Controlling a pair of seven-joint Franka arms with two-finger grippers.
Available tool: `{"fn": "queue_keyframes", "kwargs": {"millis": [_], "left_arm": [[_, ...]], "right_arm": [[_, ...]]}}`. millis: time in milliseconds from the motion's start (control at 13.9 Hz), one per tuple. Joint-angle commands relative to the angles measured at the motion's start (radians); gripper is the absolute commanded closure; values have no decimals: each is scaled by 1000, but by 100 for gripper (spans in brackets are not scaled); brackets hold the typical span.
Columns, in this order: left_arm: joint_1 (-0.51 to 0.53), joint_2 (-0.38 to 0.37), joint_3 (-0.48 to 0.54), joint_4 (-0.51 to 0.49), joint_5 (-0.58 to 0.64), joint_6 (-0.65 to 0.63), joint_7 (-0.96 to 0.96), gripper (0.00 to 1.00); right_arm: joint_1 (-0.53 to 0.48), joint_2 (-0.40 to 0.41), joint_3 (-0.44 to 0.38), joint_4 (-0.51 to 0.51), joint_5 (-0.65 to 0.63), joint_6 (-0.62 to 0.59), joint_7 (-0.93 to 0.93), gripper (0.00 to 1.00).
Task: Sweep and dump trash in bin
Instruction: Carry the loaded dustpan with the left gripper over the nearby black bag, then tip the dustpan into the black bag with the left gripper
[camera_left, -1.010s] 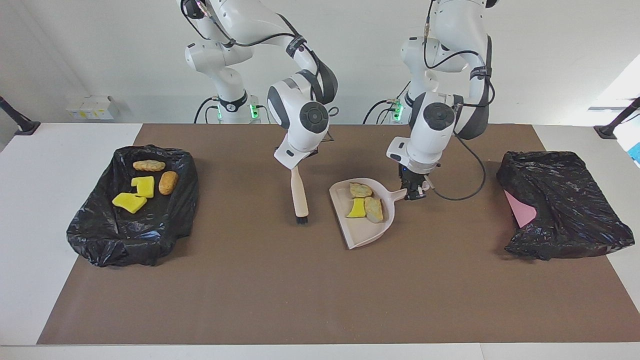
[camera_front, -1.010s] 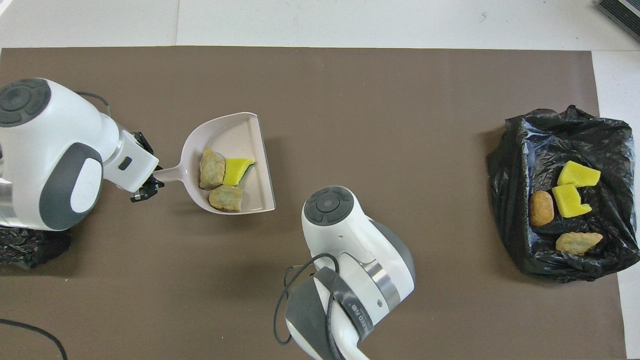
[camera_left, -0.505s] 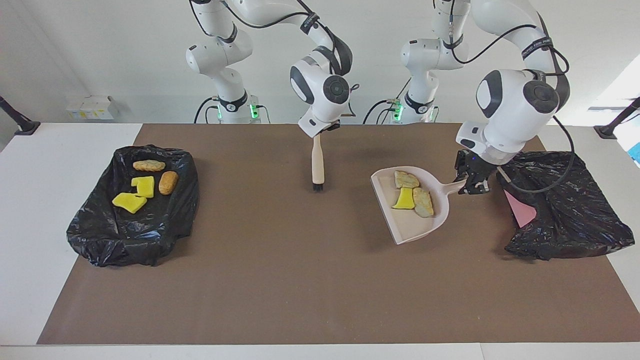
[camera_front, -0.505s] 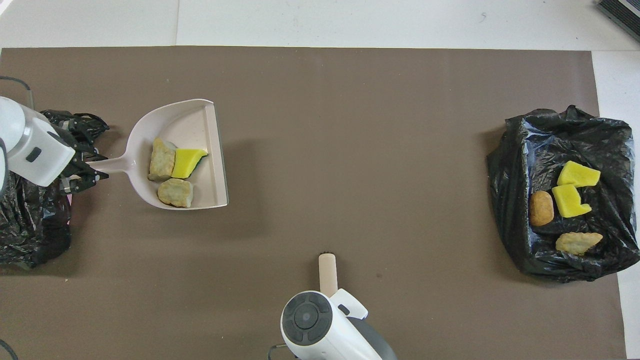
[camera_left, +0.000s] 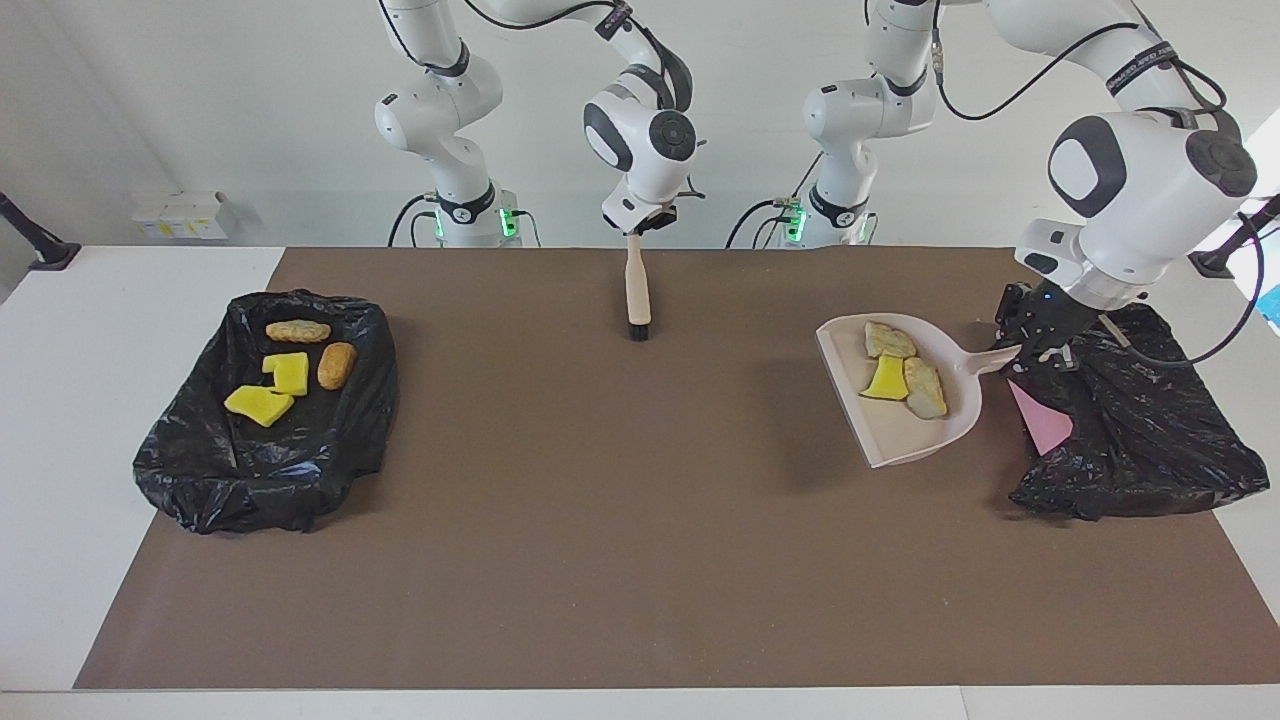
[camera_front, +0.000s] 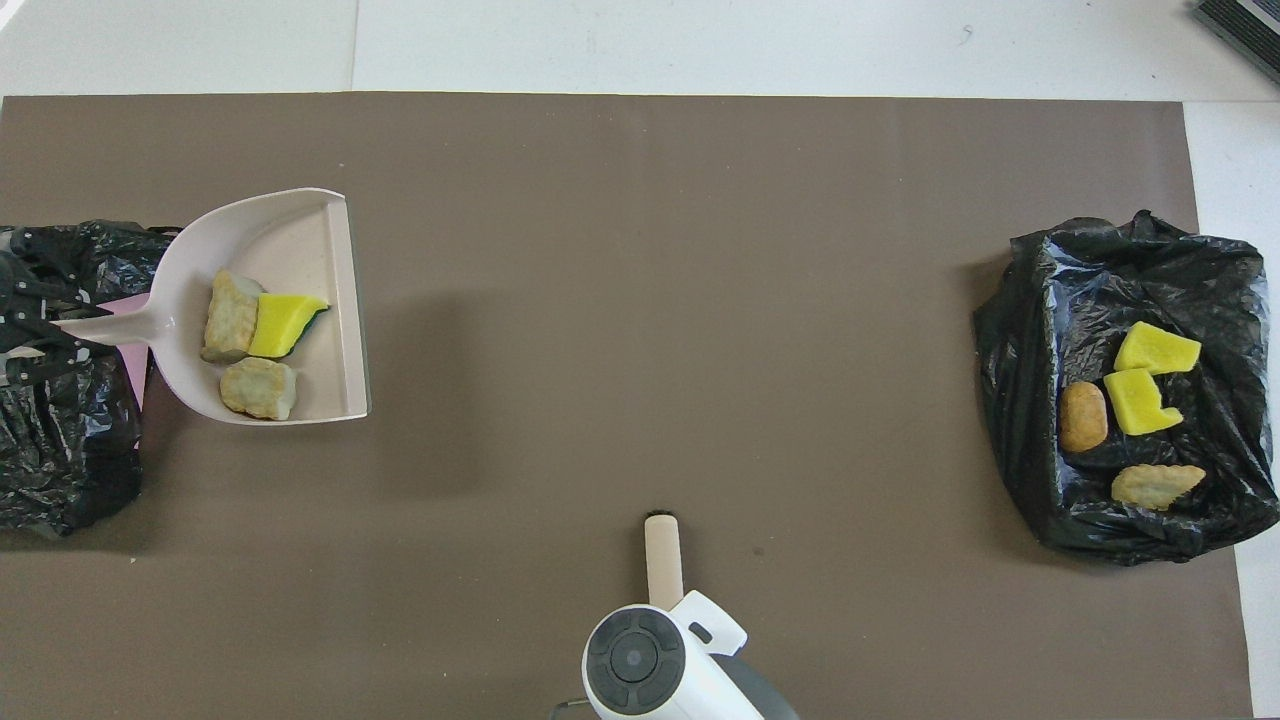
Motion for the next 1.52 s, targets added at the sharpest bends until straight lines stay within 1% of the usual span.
{"fn": "queue_keyframes", "kwargs": {"millis": [0,289,433,577,649,721,938,1010,1082,1154,1299,1443], "left_arm": [[76,2,-4,25,-3,-38,117,100],[184,2,-3,28,11,-28,265,100],[247,2,-4,39,25,-17,298,100],[275,5,-4,47,84,15,325,100],[278,7,0,48,115,49,336,100],[280,8,2,47,155,85,341,100],[291,14,11,47,287,164,339,100],[294,14,14,47,331,205,339,100],[298,14,16,45,372,234,335,100],[312,16,16,44,408,260,330,100],[320,22,19,33,477,305,324,100],[315,22,19,1,558,348,281,100]], "right_arm": [[-11,-19,3,-44,29,47,-38,100],[-14,-18,1,-50,39,49,-38,99],[-14,-18,1,-50,39,47,-38,92],[-15,-16,1,-50,39,49,-38,81],[-20,-15,0,-50,39,47,-38,68],[-37,-12,1,-50,39,47,-41,65],[-43,-4,0,-47,39,53,-41,61],[-43,-1,0,-41,39,55,-41,58],[-51,14,-2,-23,39,53,-41,53],[-72,30,-2,2,36,52,-46,41],[-84,40,-3,43,23,55,-70,24],[-144,27,-3,89,21,52,-76,21]]}}
